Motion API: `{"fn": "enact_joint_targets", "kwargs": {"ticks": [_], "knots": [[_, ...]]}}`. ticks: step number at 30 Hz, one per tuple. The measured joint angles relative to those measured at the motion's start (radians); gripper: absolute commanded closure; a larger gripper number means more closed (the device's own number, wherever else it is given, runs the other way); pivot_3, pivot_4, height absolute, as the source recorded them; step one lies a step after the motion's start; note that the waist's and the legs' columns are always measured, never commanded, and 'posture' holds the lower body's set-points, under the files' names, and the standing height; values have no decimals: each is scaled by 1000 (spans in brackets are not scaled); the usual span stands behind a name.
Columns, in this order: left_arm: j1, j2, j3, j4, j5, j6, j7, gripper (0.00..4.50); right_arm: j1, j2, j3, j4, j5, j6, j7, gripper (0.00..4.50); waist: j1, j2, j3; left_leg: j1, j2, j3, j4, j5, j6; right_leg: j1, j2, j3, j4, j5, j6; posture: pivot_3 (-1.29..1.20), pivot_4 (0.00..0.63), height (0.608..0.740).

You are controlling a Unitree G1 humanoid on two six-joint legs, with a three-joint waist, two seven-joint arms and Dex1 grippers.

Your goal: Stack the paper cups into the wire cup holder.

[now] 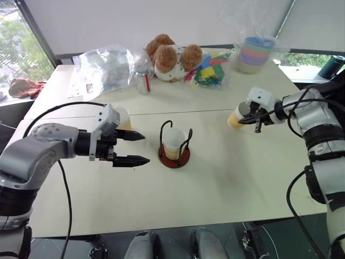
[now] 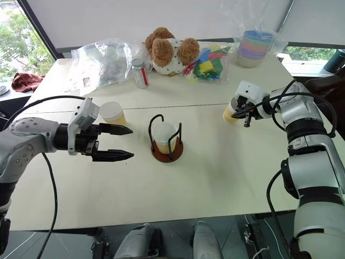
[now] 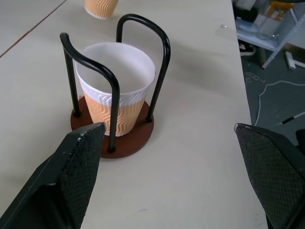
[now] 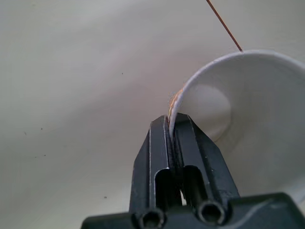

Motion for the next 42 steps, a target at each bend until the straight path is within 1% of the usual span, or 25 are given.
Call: {"fn": "enact_joint_targets", "kwargs": {"ticks": [1, 3, 5, 7, 8, 11, 12, 17, 25, 31, 38, 39, 40, 42], "knots": [[2, 3, 0, 0, 4, -2, -1, 0, -13, 8, -2, -15, 5, 12, 22, 4443, -1, 1, 0, 0, 0, 0, 0, 0, 0, 0, 0, 0, 0, 0, 0, 0, 150, 740], [11, 35, 0, 3, 17, -4, -16, 0, -64, 43, -22, -119, 61, 88, 113, 4443, -12, 4, 3, 0, 0, 1, 0, 0, -1, -2, 0, 1, 2, 0, 0, 0, 150, 740], [10, 67, 1, 5, 22, -9, -39, 0, -141, 74, -45, -279, 150, 198, 206, 4443, -18, 6, 4, 0, 0, -1, -1, 1, -1, -4, 0, 0, 10, 0, 0, 0, 150, 740], [12, 102, 1, 14, 33, -22, -72, 0, -183, 60, -54, -465, 251, 324, 290, 4443, -12, 6, 4, 0, 1, -5, -1, 0, -1, -4, 0, -3, 11, 0, 0, 0, 150, 740], [13, 115, 2, 22, 36, -26, -84, 0, -185, 47, -52, -537, 293, 373, 314, 4443, -4, 5, 4, 0, 1, -6, -2, 0, -1, -4, 0, -3, 11, 0, 0, 0, 150, 740], [20, 123, 5, 42, 51, -42, -97, 0, -162, 26, -21, -668, 376, 472, 342, 4443, 13, 5, 4, 0, -2, -5, 1, -1, 1, -1, -2, -3, 11, 0, 0, 0, 150, 740], [20, 121, 5, 44, 54, -43, -95, 0, -148, 26, -7, -701, 392, 493, 344, 4443, 13, 4, 4, 0, -3, -4, 2, -4, 5, -1, -3, -3, 10, 0, 0, 0, 150, 740], [41, 90, 5, 35, 54, -47, -73, 0, -67, 10, 46, -876, 461, 577, 347, 4443, 8, 4, 4, 0, -3, -3, 5, -4, 7, 0, -4, -2, 11, 0, 0, 0, 150, 740], [42, 81, 6, 31, 54, -49, -55, 0, -21, 19, 59, -926, 472, 620, 348, 4443, 7, 4, 4, 0, -1, -3, 5, -4, 6, -2, -2, -2, 11, 0, 0, 0, 150, 740], [42, 72, 6, 30, 54, -49, -48, 0, -22, 58, 84, -902, 449, 600, 347, 4443, 8, 3, 4, 0, -1, -3, 5, -4, 6, -2, -2, -2, 11, 0, 0, 0, 150, 740], [42, 55, 6, 29, 54, -60, -37, 0, -22, 76, 103, -880, 430, 589, 348, 4443, 7, 3, 4, 0, -1, -3, 5, -4, 6, -2, -2, -2, 11, 0, 0, 0, 150, 740], [42, 52, 6, 29, 54, -60, -35, 0, -22, 79, 105, -873, 426, 582, 348, 3919, 7, 3, 4, 0, -1, -3, 5, -4, 6, -2, -2, -2, 11, 0, 0, 0, 150, 740], [42, 51, 6, 28, 54, -60, -35, 0, -22, 80, 108, -868, 423, 578, 348, 3648, 7, 3, 4, 0, -1, -3, 5, -4, 6, -2, -2, -2, 11, 0, 0, 0, 150, 740], [42, 51, 6, 25, 54, -60, -32, 0, -22, 80, 115, -860, 414, 570, 348, 2694, 7, 3, 4, 0, -1, -3, 5, -4, 6, -2, -2, -2, 11, 0, 0, 0, 150, 740]]}}
